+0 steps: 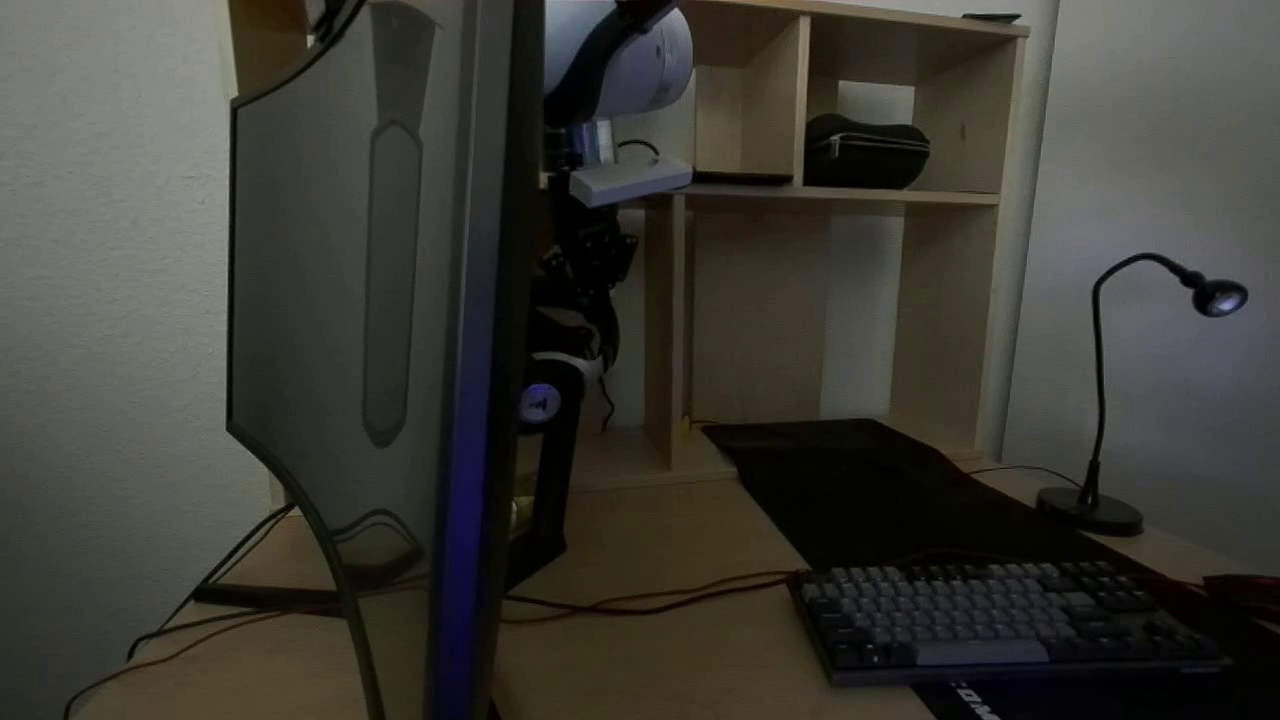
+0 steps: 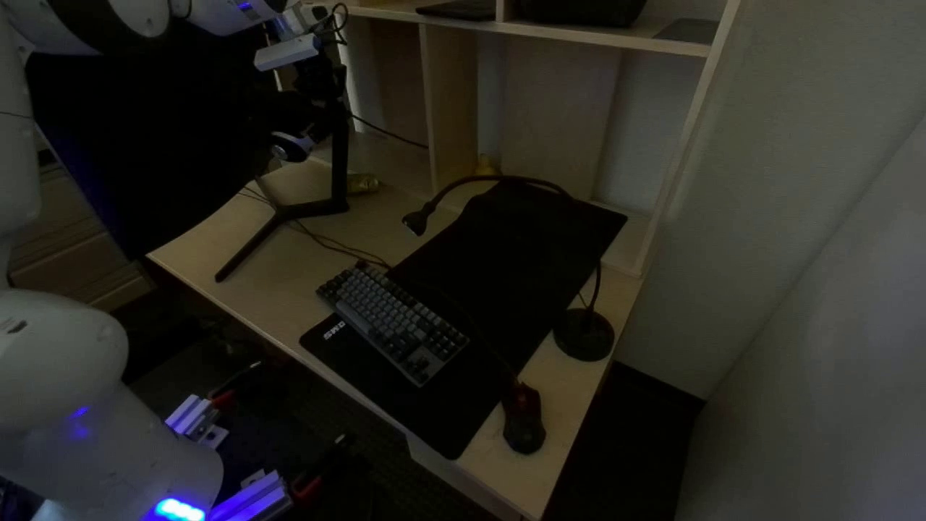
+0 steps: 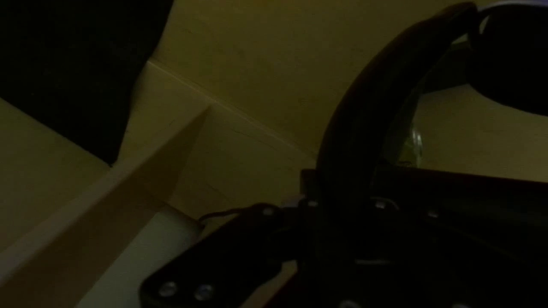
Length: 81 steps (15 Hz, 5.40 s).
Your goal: Hang the headphones on the monitor, turn on the desk lamp, then press the spacebar on the keyboard
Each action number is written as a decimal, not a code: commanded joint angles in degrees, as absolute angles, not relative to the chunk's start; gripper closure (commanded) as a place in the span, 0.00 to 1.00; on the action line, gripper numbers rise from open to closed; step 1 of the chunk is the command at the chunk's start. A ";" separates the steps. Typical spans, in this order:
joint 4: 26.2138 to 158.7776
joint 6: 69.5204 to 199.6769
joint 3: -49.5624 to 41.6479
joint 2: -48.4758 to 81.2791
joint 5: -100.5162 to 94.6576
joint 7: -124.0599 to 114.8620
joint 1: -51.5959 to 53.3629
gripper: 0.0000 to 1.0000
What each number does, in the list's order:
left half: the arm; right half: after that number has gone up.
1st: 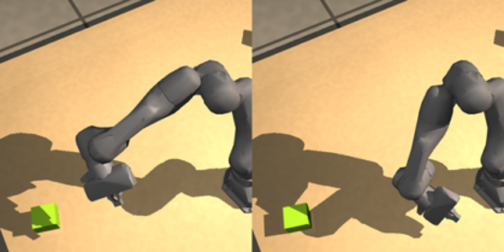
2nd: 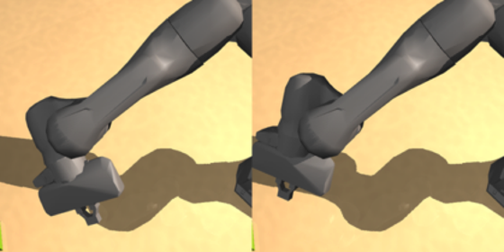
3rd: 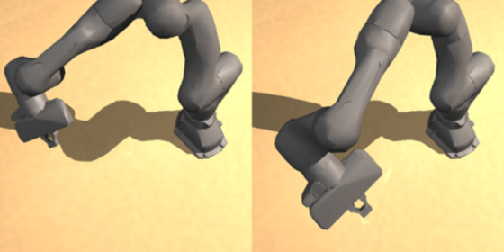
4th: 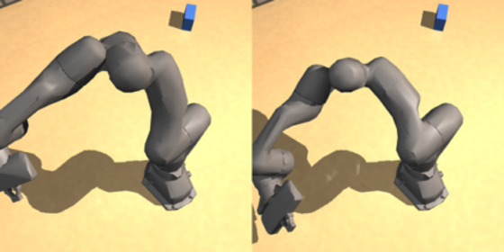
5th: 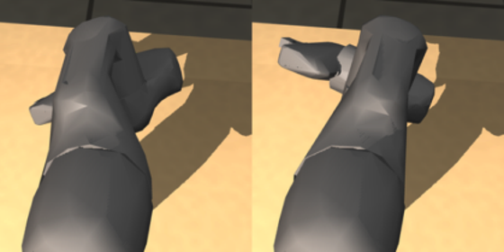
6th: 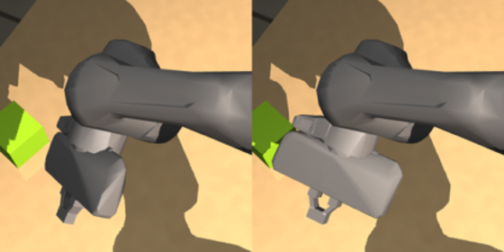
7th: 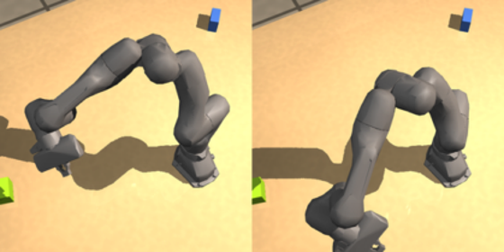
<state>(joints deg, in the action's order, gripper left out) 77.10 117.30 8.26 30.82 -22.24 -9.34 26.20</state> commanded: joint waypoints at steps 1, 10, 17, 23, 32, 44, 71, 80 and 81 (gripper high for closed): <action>79.45 118.33 9.02 27.68 -23.79 -9.13 28.26 0.96; 77.89 98.61 11.12 25.70 -16.01 -0.80 25.73 0.23; 74.81 88.63 11.42 26.89 -9.44 2.92 22.91 0.01; 80.24 97.76 6.63 19.90 -17.54 -3.03 21.03 0.00; 88.70 107.21 3.21 11.49 -7.86 -5.55 10.00 0.00; 113.76 132.66 1.19 5.09 7.37 18.77 -1.24 0.00; 73.75 134.31 -5.66 45.79 -14.11 13.24 -4.37 0.00; 71.32 139.59 -5.54 50.92 -16.19 17.18 -5.05 0.00; 70.82 140.64 -4.63 52.05 -15.92 19.97 -5.77 0.00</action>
<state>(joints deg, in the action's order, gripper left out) 69.88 135.66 -7.02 50.19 -14.72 12.81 -3.79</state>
